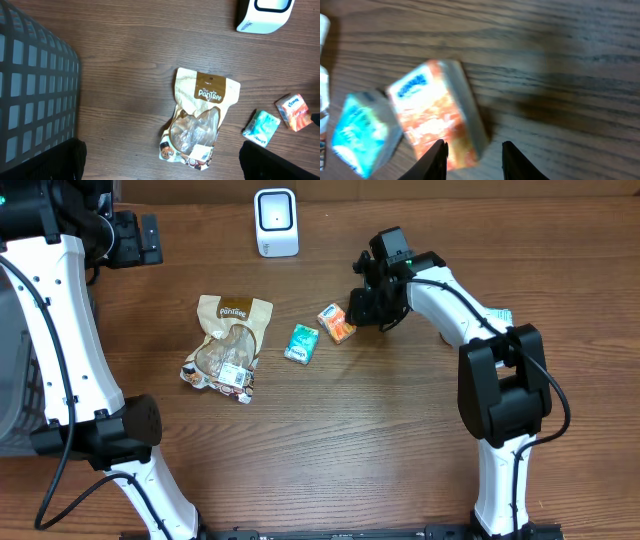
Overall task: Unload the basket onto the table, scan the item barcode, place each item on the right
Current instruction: 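Lift the orange packet and hold it under the white scanner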
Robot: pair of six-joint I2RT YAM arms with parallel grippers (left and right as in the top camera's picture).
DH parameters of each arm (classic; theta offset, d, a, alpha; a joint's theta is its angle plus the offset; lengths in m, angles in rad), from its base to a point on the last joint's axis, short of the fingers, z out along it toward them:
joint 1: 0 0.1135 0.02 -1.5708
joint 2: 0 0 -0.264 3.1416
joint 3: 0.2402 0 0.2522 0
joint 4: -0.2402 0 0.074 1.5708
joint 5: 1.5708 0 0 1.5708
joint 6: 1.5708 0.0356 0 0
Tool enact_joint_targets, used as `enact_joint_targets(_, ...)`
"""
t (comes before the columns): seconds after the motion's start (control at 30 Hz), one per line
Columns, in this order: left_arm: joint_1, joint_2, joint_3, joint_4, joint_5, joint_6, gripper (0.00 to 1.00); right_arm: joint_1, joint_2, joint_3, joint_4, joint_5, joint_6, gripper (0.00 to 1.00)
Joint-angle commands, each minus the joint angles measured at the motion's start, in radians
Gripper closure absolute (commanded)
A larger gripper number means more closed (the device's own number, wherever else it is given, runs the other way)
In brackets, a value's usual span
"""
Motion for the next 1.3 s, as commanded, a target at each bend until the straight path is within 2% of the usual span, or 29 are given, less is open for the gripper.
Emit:
enact_joint_targets(0.0,-0.001,0.002,-0.002,0.001,0.007,0.012,0.0,-0.012,0.034,0.004,0.011,-0.08,-0.028,0.67)
enact_joint_targets(0.13,-0.001,0.002,-0.002,0.001,0.007,0.012,0.0,-0.012,0.053,0.004,0.02,-0.121,-0.041,0.69)
enact_joint_targets(0.23,-0.001,0.002,-0.002,0.001,0.007,0.012,0.0,-0.012,0.068,0.004,0.015,-0.121,-0.04,0.73)
enact_joint_targets(0.33,-0.001,0.002,-0.002,0.001,0.007,0.012,0.0,-0.012,0.088,0.003,0.011,-0.135,-0.033,0.79)
enact_joint_targets(0.5,-0.001,0.002,-0.002,0.001,0.007,0.012,0.0,-0.012,0.099,-0.008,0.006,-0.147,-0.028,0.96)
enact_joint_targets(0.6,-0.001,0.002,-0.002,0.001,0.007,0.012,0.01,-0.012,0.096,-0.007,-0.011,-0.193,-0.003,0.96)
enact_joint_targets(0.83,-0.001,0.002,-0.002,0.001,0.007,0.012,0.0,-0.056,0.003,0.036,-0.108,-0.52,-0.006,0.96)
enact_joint_targets(1.03,-0.001,0.002,-0.002,0.001,0.007,0.012,0.0,-0.118,-0.134,0.037,-0.104,-0.862,-0.007,0.96)
enact_joint_targets(1.2,-0.001,0.002,-0.002,0.001,0.007,0.012,0.01,-0.158,-0.152,0.037,-0.065,-1.211,-0.006,0.96)
enact_joint_targets(1.27,-0.001,0.002,-0.002,0.001,0.007,0.012,0.0,-0.164,-0.151,0.037,-0.051,-1.257,0.042,0.96)
